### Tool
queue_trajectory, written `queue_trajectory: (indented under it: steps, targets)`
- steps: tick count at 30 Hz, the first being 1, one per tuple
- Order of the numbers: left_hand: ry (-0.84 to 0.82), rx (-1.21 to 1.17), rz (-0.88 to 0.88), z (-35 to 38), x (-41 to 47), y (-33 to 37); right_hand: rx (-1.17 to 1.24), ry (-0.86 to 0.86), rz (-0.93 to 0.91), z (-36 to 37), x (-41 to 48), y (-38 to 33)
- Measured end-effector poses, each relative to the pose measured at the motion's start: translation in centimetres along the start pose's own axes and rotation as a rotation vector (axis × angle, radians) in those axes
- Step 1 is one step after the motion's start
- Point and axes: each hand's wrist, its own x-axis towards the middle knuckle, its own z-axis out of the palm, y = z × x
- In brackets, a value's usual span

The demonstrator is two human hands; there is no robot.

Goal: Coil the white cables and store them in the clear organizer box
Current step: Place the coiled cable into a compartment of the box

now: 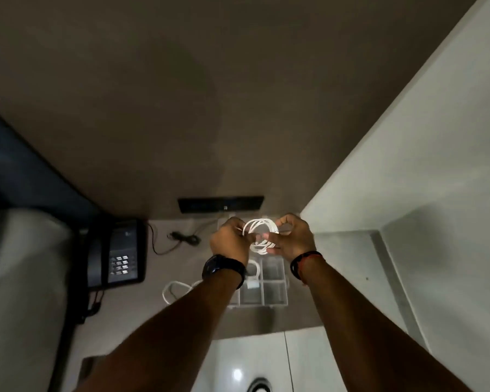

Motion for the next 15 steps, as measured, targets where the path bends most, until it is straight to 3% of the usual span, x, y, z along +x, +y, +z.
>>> queue_trajectory:
  steps: [4, 11, 15]
  targets:
    - [-0.095, 0.102, -0.046, 8.7, 1.0, -6.6, 0.052, 0.088, 0.075, -0.4, 3.8, 10.1]
    - [-0.219, 0.194, -0.044, 18.7, 3.7, -12.9, -0.028, 0.236, 0.073, -1.0, 10.0, 21.2]
    - [-0.139, 0.265, 0.034, 21.0, 5.1, -14.2, -0.134, 0.241, 0.007, -0.5, 12.5, 23.7]
